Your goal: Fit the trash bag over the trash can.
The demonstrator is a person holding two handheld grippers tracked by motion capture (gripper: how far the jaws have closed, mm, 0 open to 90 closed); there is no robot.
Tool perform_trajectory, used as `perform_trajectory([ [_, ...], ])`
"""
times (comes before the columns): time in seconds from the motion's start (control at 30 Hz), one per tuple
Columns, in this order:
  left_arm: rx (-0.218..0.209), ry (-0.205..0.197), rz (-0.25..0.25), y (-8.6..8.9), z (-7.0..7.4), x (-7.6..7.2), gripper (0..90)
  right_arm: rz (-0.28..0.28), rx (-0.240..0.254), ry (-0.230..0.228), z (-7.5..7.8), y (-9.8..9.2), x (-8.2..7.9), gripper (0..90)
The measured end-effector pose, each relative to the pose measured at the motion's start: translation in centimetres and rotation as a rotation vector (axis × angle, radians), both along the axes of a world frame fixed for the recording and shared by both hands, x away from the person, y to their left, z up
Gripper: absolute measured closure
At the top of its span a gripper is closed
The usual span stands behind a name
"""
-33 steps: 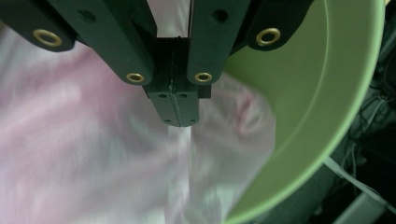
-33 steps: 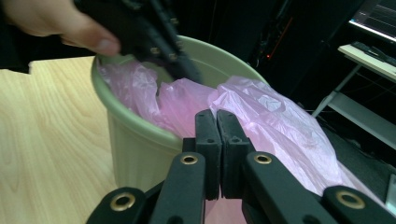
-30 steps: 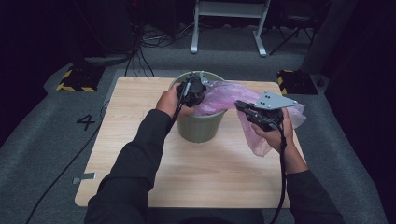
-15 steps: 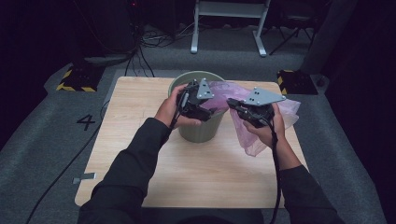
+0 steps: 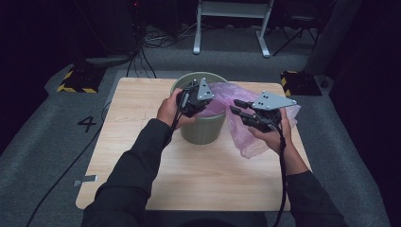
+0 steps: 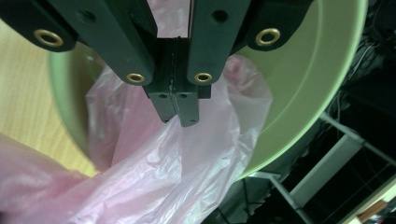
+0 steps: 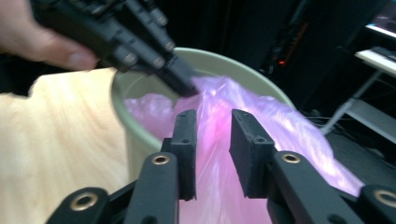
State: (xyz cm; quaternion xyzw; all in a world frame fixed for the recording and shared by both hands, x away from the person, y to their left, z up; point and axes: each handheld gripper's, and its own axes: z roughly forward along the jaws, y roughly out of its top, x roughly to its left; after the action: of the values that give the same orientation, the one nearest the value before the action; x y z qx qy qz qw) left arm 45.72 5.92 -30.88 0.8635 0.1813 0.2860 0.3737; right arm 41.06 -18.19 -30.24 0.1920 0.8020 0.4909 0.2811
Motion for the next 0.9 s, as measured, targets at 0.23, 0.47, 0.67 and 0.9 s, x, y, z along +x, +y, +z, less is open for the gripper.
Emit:
perform_trajectory([
  [0.23, -0.010, 0.008, 0.023, 1.2, -0.1, 0.6, 90.0, -0.032, -0.018, -0.003, -0.3, -0.5, -0.2, 68.7],
  [0.47, -0.022, 0.031, 0.064, 3.1, -0.3, 1.4, 90.0, -0.094, 0.023, -0.029, -0.5, -2.1, -1.1, 35.9],
  [0.67, -0.042, 0.048, 0.089, 4.7, -0.7, 1.7, 90.0, -0.124, 0.079, -0.034, -0.7, -4.3, -2.3, 28.2],
  [0.9, -0.077, 0.058, 0.113, 6.0, -1.3, 2.0, 90.0, -0.157, 0.148, 0.012, -2.4, -6.3, -2.6, 22.5],
])
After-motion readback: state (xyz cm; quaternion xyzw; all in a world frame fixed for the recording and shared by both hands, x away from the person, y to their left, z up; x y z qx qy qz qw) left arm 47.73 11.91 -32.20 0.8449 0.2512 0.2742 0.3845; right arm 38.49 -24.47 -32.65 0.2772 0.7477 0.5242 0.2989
